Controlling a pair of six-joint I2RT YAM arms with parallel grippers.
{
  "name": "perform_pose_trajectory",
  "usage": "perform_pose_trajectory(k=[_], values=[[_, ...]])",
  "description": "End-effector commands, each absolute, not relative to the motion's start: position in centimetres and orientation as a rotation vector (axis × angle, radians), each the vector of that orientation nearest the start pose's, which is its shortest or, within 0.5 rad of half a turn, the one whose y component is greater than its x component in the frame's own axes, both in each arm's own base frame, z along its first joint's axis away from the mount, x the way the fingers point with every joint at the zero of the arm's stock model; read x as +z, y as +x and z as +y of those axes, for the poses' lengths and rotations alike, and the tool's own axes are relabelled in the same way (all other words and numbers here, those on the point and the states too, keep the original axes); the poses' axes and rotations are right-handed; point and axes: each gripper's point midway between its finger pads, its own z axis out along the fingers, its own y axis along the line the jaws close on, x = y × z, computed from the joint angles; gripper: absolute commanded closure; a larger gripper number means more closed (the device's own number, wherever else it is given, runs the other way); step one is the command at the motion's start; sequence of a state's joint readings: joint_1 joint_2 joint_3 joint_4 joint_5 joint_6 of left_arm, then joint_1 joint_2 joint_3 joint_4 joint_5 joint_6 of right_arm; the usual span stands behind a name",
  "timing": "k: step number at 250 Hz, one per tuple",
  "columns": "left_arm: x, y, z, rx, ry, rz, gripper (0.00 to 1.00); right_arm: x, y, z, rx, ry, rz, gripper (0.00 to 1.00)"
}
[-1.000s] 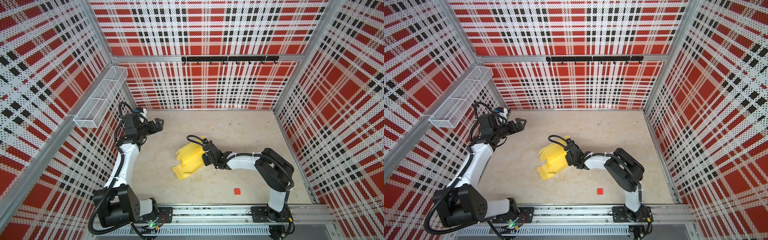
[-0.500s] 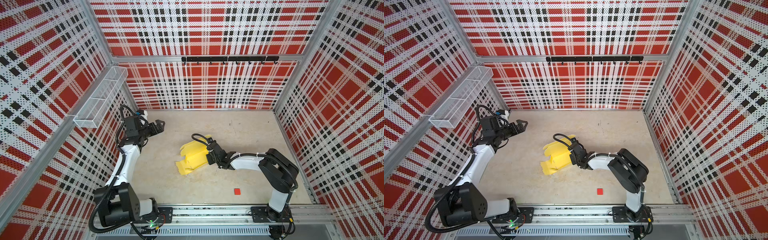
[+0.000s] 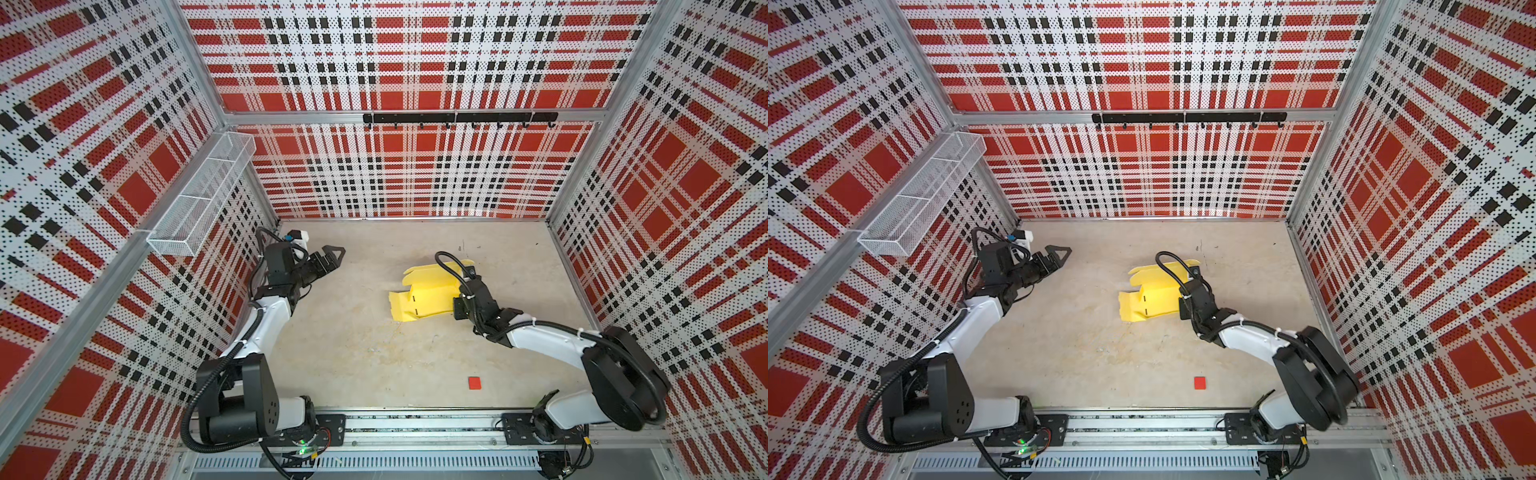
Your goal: Fold the paper box
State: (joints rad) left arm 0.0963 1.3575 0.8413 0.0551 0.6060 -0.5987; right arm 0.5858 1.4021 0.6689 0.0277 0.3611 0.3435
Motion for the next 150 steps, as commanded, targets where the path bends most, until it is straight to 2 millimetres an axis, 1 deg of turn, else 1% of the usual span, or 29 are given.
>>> perform_pose_trajectory(k=[1, 20, 39, 62, 85, 94, 99, 112, 126, 150], values=[[21.7, 41.1, -8.3, -1.077, -0.317, 1.966, 0.0, 12.7, 35.4, 14.0, 0.198, 0.046, 2.146, 1.0], [21.8, 40.5, -10.6, -1.137, -0.216, 1.954, 0.0, 14.1, 35.3, 13.0, 0.225, 0.066, 2.115, 1.0], [21.2, 40.1, -12.7, -1.176, -0.169, 1.962, 0.0, 15.1, 35.1, 12.2, 0.242, 0.078, 2.095, 1.0], [21.4, 39.5, -15.6, -1.242, -0.101, 1.962, 0.0, 16.2, 35.1, 11.4, 0.273, 0.11, 2.081, 1.0], [22.0, 38.3, -18.6, -1.318, 0.03, 1.96, 0.0, 17.6, 35.1, 11.0, 0.302, 0.128, 2.047, 1.0], [21.7, 37.8, -19.7, -1.341, 0.08, 1.97, 0.0, 18.0, 35.2, 10.6, 0.304, 0.144, 2.033, 1.0], [21.7, 37.5, -20.3, -1.348, 0.109, 1.972, 0.0, 18.1, 35.1, 11.0, 0.336, 0.134, 2.035, 1.0], [21.4, 36.9, -21.4, -1.37, 0.153, 1.982, 0.0, 18.2, 35.2, 10.9, 0.38, 0.152, 2.033, 1.0], [21.9, 36.3, -22.3, -1.399, 0.179, 1.98, 0.0, 18.5, 35.3, 10.9, 0.413, 0.155, 2.032, 1.0], [22.4, 35.6, -23.7, -1.439, 0.239, 1.968, 0.0, 19.4, 35.4, 11.6, 0.476, 0.157, 2.019, 1.0]])
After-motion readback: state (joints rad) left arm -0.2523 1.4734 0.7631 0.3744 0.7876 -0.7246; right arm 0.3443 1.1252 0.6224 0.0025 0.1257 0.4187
